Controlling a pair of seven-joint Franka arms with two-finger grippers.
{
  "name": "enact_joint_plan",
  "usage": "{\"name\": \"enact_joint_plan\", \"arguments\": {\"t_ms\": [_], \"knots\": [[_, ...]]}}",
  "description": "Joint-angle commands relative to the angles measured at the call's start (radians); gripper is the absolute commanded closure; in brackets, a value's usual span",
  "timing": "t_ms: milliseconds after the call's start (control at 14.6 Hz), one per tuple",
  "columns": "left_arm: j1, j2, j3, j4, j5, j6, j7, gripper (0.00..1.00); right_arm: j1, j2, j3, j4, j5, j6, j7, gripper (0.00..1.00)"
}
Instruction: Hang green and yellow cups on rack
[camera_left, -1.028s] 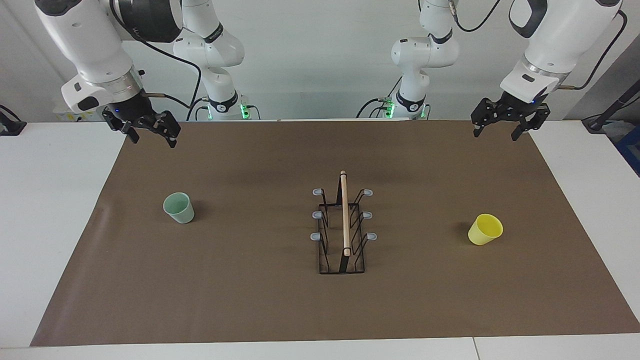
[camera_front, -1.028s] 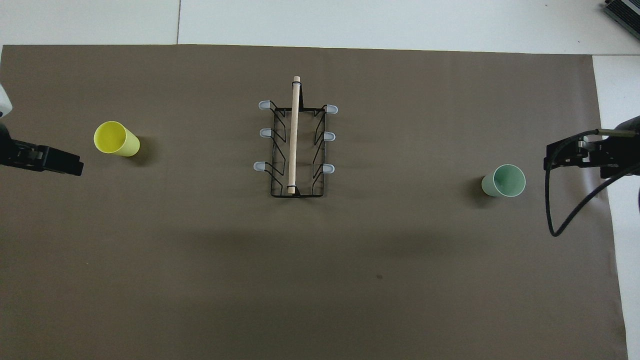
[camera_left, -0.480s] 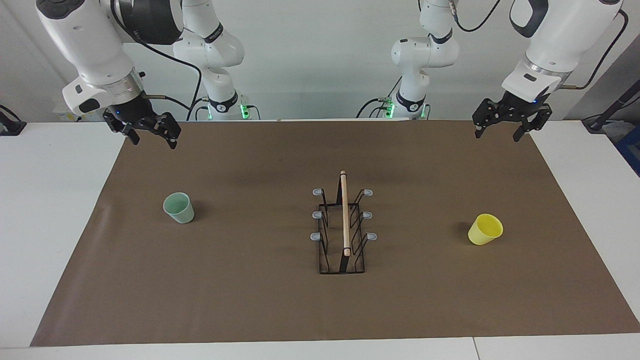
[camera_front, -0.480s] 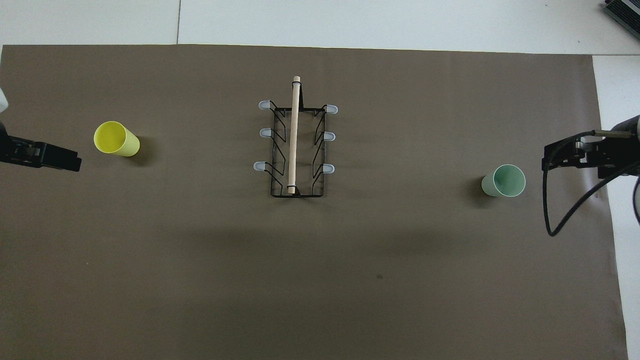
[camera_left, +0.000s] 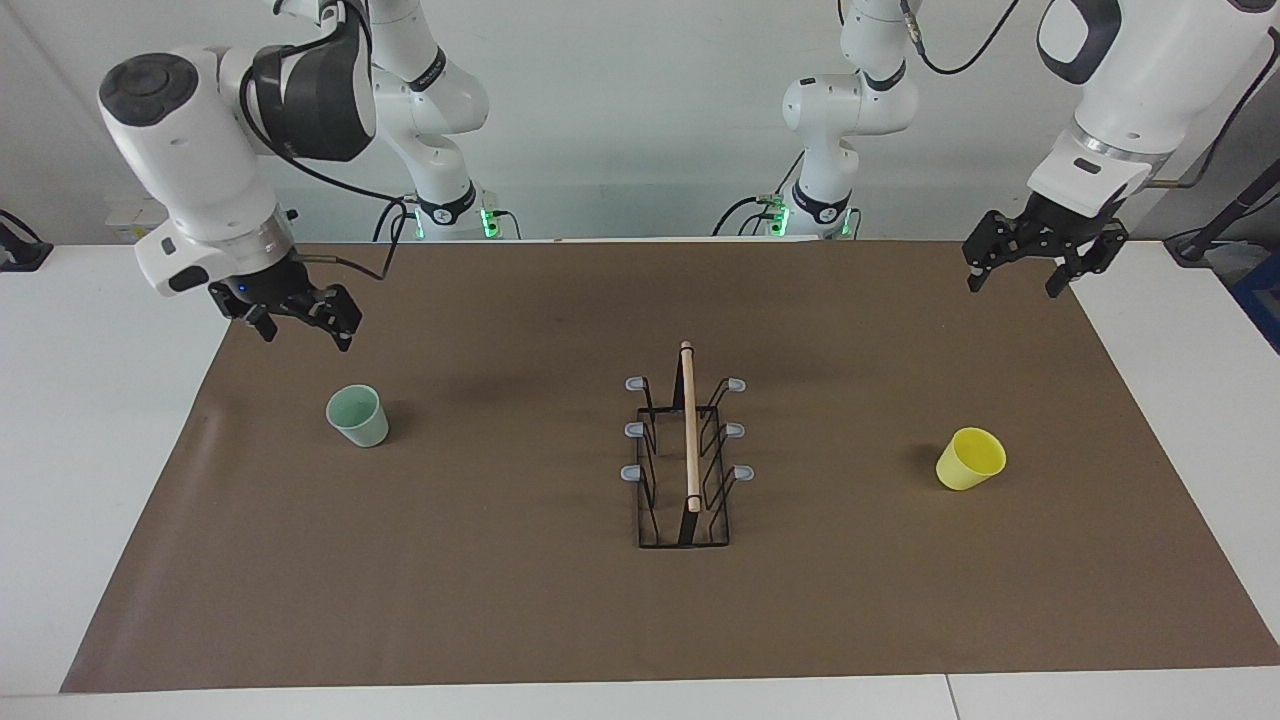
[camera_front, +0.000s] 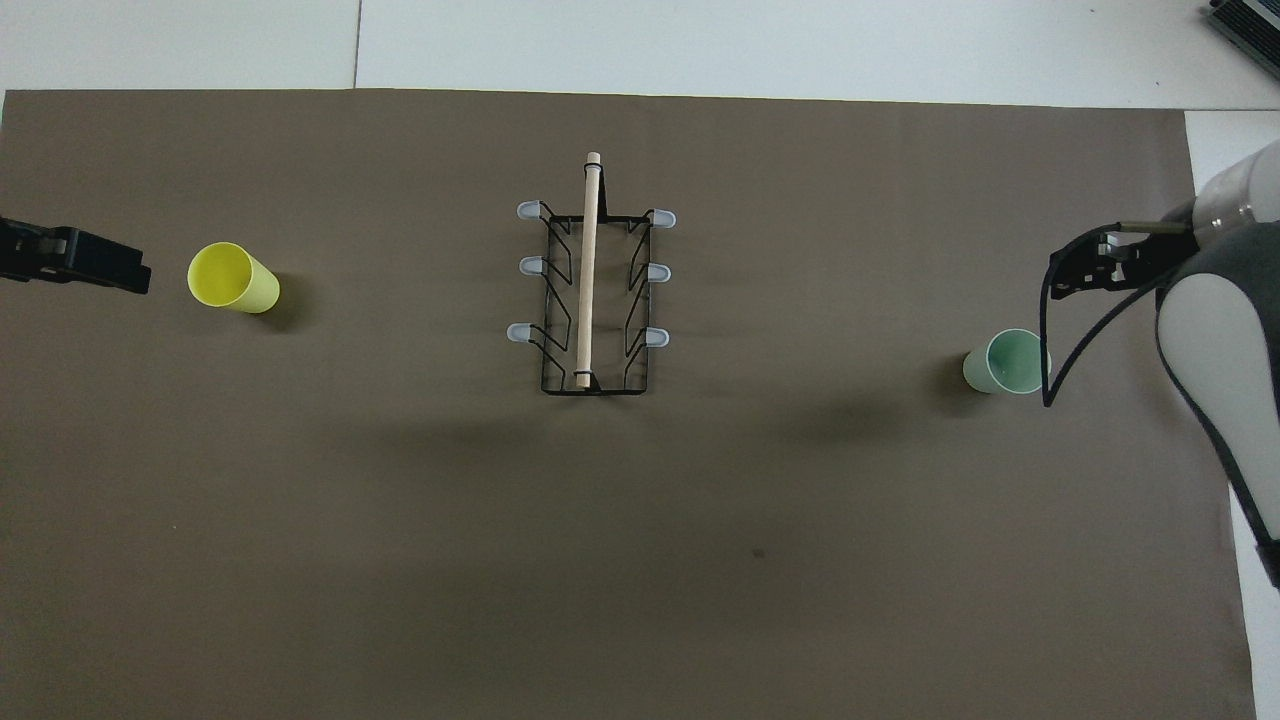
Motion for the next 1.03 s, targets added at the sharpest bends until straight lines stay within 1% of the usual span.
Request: {"name": "enact_joint_plan", "arguments": {"t_ms": [0, 69, 206, 274, 411, 617, 685, 754, 823, 960], "knots": [[0.007, 0.259, 0.004, 0.337, -0.002, -0.122, -0.06, 0.0, 0.011, 0.173, 0.009, 0.146, -0.031, 0.029, -0.019, 0.0], [0.007, 0.299, 0.006, 0.383, -0.004, -0.122, -0.073, 0.0, 0.018, 0.189, 0.009, 0.143, -0.031, 0.034, -0.022, 0.0], [0.008, 0.362, 0.018, 0.431, -0.005, -0.098, -0.126, 0.0, 0.037, 0.213, 0.009, 0.126, -0.044, 0.023, -0.117, 0.0], [0.011, 0.391, 0.021, 0.453, -0.007, -0.078, -0.157, 0.0, 0.05, 0.227, 0.009, 0.125, -0.071, 0.017, -0.137, 0.0], [0.056, 0.422, 0.021, 0.456, -0.054, -0.046, -0.258, 0.0, 0.079, 0.238, 0.009, 0.084, -0.117, 0.005, -0.217, 0.0], [0.093, 0.47, 0.021, 0.457, -0.126, -0.023, -0.492, 0.0, 0.157, 0.246, 0.01, -0.042, -0.331, 0.026, -0.373, 0.0], [0.113, 0.491, 0.019, 0.462, -0.154, -0.02, -0.546, 0.0, 0.166, 0.239, 0.01, -0.08, -0.385, 0.031, -0.465, 0.0], [0.129, 0.507, 0.019, 0.463, -0.181, -0.016, -0.571, 0.0, 0.169, 0.23, 0.01, -0.116, -0.408, 0.066, -0.557, 0.0], [0.134, 0.529, 0.021, 0.465, -0.2, 0.0, -0.643, 0.0, 0.169, 0.227, 0.01, -0.146, -0.432, 0.1, -0.62, 0.0], [0.169, 0.566, 0.018, 0.465, -0.24, 0.028, -0.785, 0.0, 0.179, 0.227, 0.016, -0.186, -0.526, 0.117, -0.699, 0.0]]}}
